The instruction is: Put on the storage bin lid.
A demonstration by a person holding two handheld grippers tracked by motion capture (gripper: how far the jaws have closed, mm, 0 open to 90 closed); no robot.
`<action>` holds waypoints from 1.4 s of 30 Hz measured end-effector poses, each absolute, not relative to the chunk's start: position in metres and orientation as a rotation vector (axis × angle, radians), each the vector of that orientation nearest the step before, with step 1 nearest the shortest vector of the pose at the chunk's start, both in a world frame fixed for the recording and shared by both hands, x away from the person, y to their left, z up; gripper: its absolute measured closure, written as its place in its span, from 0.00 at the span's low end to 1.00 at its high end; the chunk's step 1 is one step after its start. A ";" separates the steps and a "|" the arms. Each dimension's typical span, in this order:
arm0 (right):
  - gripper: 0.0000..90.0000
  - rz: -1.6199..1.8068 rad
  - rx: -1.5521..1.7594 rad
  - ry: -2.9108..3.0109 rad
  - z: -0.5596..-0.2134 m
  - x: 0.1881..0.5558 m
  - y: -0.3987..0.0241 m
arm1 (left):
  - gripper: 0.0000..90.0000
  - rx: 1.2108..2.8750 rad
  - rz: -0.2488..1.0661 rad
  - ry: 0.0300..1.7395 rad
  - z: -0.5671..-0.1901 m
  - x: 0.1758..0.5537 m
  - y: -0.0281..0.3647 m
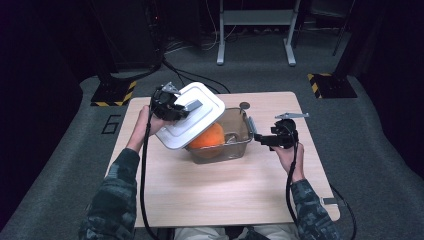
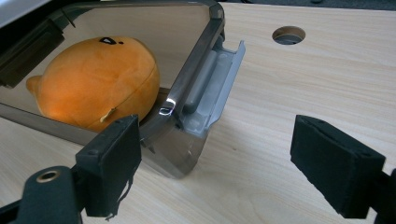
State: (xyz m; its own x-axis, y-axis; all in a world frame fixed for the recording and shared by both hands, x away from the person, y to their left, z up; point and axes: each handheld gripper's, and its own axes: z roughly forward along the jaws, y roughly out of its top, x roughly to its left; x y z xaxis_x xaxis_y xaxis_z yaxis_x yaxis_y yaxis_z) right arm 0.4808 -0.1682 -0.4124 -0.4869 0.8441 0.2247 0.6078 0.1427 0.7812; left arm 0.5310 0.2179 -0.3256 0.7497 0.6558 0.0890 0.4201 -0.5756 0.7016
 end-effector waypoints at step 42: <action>0.18 1.244 1.381 2.169 -0.399 0.488 -0.160 | 0.59 2.332 0.157 0.548 -0.369 0.557 0.153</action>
